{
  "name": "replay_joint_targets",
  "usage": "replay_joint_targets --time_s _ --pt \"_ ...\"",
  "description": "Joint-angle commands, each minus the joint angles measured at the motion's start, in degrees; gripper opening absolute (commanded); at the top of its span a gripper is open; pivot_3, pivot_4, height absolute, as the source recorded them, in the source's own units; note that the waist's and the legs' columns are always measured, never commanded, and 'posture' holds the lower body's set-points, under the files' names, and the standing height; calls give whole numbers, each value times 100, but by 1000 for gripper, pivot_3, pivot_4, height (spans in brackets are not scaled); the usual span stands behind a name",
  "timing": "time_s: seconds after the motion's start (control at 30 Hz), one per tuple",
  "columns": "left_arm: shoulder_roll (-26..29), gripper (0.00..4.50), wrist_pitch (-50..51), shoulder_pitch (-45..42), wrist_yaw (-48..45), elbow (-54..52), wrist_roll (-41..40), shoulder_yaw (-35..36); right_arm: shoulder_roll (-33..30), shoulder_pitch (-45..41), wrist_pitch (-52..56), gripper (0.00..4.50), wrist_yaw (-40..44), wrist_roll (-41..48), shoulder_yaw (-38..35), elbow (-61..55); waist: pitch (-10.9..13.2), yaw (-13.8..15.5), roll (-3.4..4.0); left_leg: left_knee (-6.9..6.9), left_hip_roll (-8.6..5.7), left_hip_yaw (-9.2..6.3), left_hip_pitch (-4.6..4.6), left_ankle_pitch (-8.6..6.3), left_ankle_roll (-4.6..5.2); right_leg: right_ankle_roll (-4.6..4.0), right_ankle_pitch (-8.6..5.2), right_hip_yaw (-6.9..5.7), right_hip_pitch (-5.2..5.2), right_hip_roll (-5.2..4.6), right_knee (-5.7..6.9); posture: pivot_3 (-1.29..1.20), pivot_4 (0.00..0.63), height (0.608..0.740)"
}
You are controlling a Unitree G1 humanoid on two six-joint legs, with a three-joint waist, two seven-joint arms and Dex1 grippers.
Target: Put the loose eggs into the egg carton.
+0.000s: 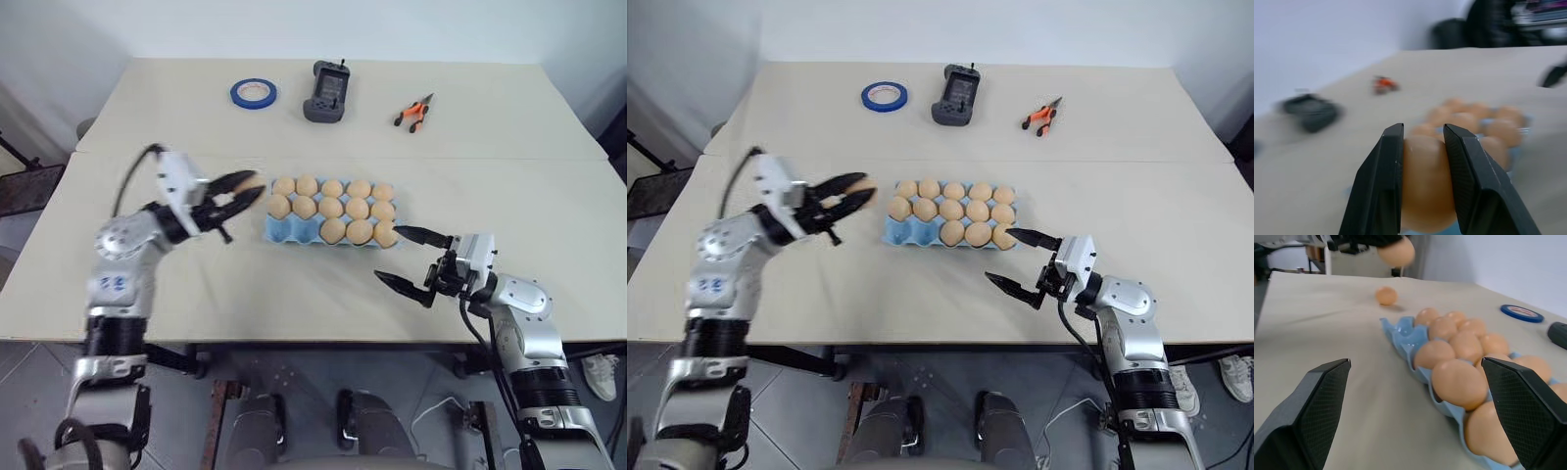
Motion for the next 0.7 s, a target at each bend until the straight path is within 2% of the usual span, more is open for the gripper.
replay_joint_targets --time_s 0.03,0.2,0.37,0.47,0.63,0.7 --pt "-234 1109 -179 -525 -338 902 359 -412 -85 113 -95 4500 -179 19 -203 -335 1 -5 -2 1 3 8 -1 1 0 1 1 1 -5 10 -1 0 150 740" --pt "-507 1109 -761 -1023 -536 2150 735 -598 -170 417 -35 4500 -370 30 -353 -665 2 13 -3 10 18 8 0 -1 -3 2 1 6 -6 54 0 0 150 740" --pt "-683 1109 -1009 -1192 -801 2538 770 -609 -270 819 57 4500 -506 103 -495 -995 3 34 -5 12 21 5 -2 -2 -3 2 1 8 -6 41 -2 0 150 740" --pt "-715 1623 -1110 -1228 -754 2548 792 -538 -272 860 83 4500 -547 104 -484 -1048 4 18 -6 12 20 7 -1 -3 0 2 1 8 -6 31 -2 0 150 740" --pt "-518 3172 -1213 -1016 -594 1929 399 27 -265 695 116 4500 -498 101 -412 -934 5 7 -7 12 24 4 -1 -2 -2 2 1 7 -7 35 1 0 150 740" --pt "-401 3172 -1174 -786 -545 1550 214 281 -265 631 118 4500 -452 108 -394 -871 5 -8 -8 11 27 6 0 -2 -2 1 2 12 -7 35 1 0 150 740"
